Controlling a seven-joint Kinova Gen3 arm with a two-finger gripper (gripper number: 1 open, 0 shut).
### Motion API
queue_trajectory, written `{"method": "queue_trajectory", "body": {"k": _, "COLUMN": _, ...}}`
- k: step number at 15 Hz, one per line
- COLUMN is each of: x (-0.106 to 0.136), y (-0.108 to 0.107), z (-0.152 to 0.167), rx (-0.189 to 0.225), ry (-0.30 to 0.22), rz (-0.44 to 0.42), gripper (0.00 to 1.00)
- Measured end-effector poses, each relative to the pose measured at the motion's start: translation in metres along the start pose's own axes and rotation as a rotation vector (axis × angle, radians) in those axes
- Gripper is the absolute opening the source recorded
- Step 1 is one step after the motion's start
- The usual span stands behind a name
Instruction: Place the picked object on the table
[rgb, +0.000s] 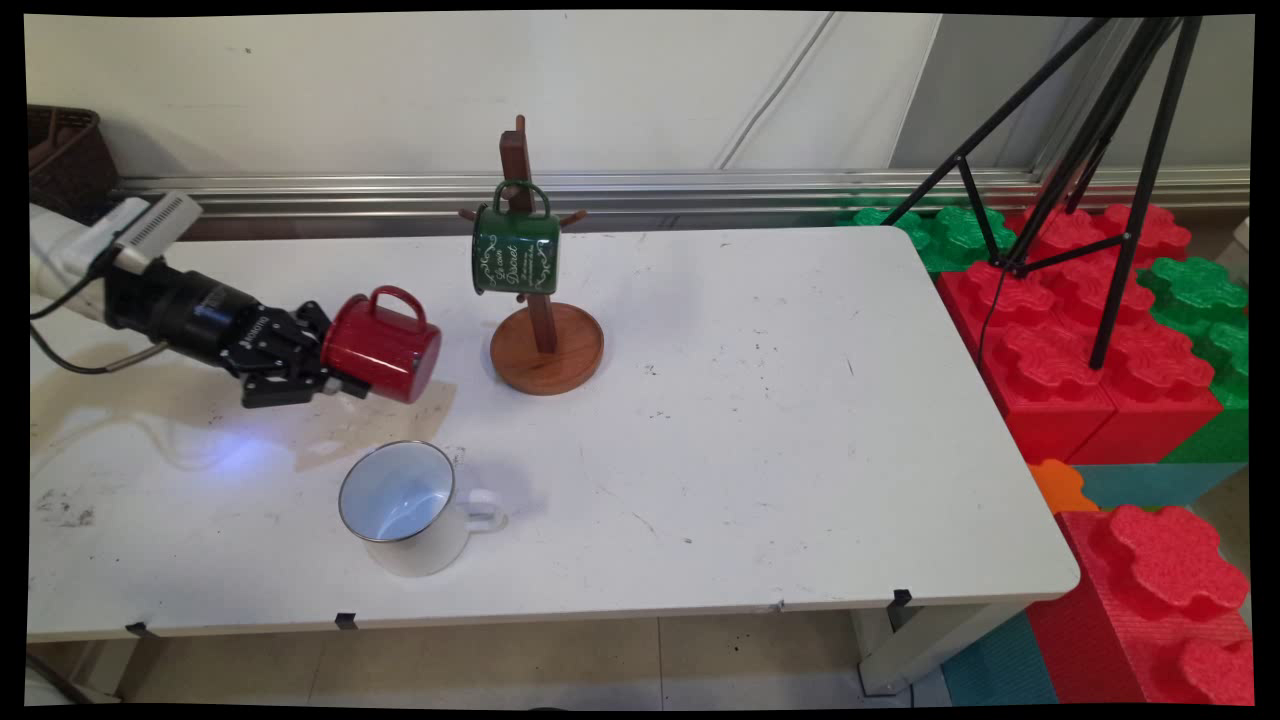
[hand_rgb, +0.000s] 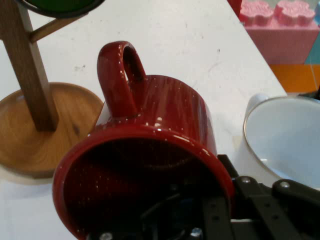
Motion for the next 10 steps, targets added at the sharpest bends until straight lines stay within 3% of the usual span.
{"method": "queue_trajectory", "body": {"k": 10, "x": 0.009, "y": 0.007, "z": -0.050, "rx": 0.024, "ry": -0.119, "rz": 0.069, "gripper": 0.00}}
